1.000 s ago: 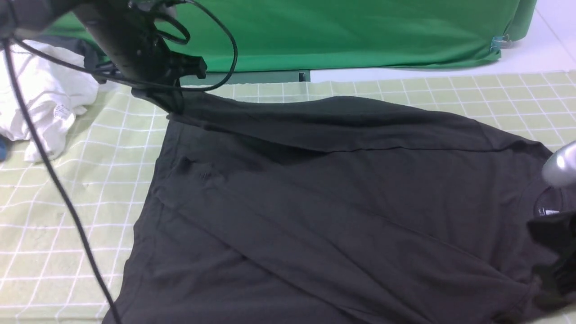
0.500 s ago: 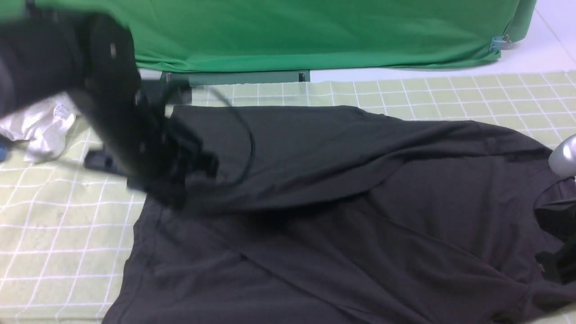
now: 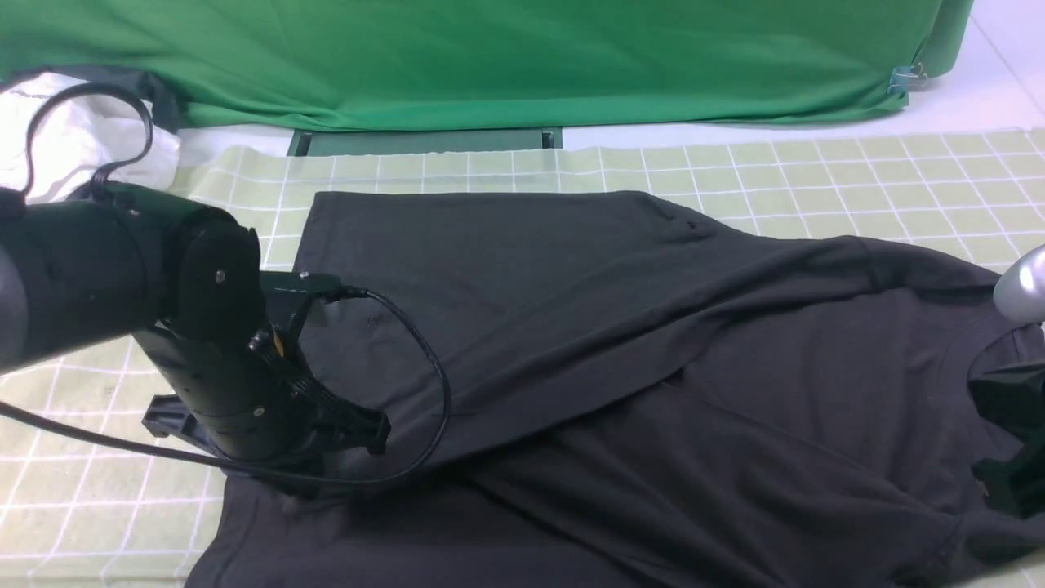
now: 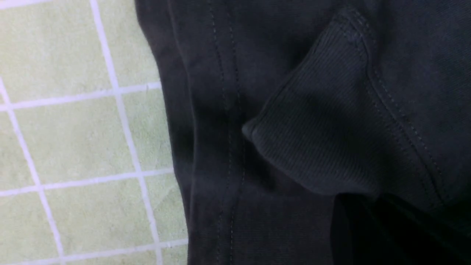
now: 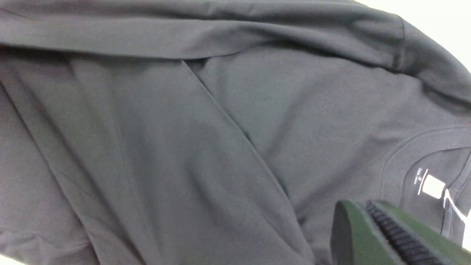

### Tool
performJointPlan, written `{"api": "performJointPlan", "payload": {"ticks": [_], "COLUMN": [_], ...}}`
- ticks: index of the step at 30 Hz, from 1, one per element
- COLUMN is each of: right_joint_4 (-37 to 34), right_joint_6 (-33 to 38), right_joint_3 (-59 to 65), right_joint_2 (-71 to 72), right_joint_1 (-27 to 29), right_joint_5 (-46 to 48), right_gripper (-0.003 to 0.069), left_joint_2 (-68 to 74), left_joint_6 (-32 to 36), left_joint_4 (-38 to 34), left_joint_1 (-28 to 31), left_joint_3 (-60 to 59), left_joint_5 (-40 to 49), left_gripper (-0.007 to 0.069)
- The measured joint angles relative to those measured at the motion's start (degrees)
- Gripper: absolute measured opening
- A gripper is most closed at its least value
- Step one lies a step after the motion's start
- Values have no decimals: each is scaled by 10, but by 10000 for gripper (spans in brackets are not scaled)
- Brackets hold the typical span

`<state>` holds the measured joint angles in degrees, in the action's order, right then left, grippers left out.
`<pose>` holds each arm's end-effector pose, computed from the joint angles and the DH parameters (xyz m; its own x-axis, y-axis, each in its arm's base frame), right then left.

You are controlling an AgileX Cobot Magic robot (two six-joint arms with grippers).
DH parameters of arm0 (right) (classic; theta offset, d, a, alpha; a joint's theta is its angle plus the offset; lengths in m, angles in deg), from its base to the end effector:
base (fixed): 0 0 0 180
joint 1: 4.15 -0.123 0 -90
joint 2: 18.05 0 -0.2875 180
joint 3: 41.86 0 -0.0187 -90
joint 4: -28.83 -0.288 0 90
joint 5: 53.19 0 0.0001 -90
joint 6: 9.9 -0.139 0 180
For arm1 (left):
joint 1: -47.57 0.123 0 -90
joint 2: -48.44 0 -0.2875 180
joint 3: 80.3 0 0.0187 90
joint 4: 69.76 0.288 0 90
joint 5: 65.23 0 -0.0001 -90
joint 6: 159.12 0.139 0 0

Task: Fold a long-sleeved shirt over a green coffee tablecloth.
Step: 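Fold the left side of the dark shirt inward over its body with the left gripper, then grasp the near edge of the shirt at its hem and shoulder corners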

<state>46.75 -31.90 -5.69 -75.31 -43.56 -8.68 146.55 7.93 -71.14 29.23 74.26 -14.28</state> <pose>0.1940 0.1206 0.2677 -0.6328 -0.3220 -0.7042 -0.4112 0.9104 -0.0468 0.2879 -0.0982 0.1257 -0.9930 0.0776 -0.0888 0.0815 0.9958 -0.0410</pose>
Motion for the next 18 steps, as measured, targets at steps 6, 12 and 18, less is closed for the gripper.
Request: {"api": "performJointPlan", "payload": {"ticks": [6, 12, 18], "right_joint_4": [-4, -8, -18], "right_joint_6": [0, 0, 0], "right_joint_3": [0, 0, 0], "right_joint_2": [0, 0, 0], "right_joint_1": [0, 0, 0], "right_joint_5": [0, 4, 7], "right_gripper": [67, 69, 71], "left_joint_2": [0, -30, -117], "left_joint_6": [0, -13, -57], "left_joint_4": [6, 19, 46], "left_joint_1": [0, 0, 0], "left_joint_3": [-1, -52, -155], "left_joint_5": [35, 41, 14], "left_gripper": [169, 327, 348]}}
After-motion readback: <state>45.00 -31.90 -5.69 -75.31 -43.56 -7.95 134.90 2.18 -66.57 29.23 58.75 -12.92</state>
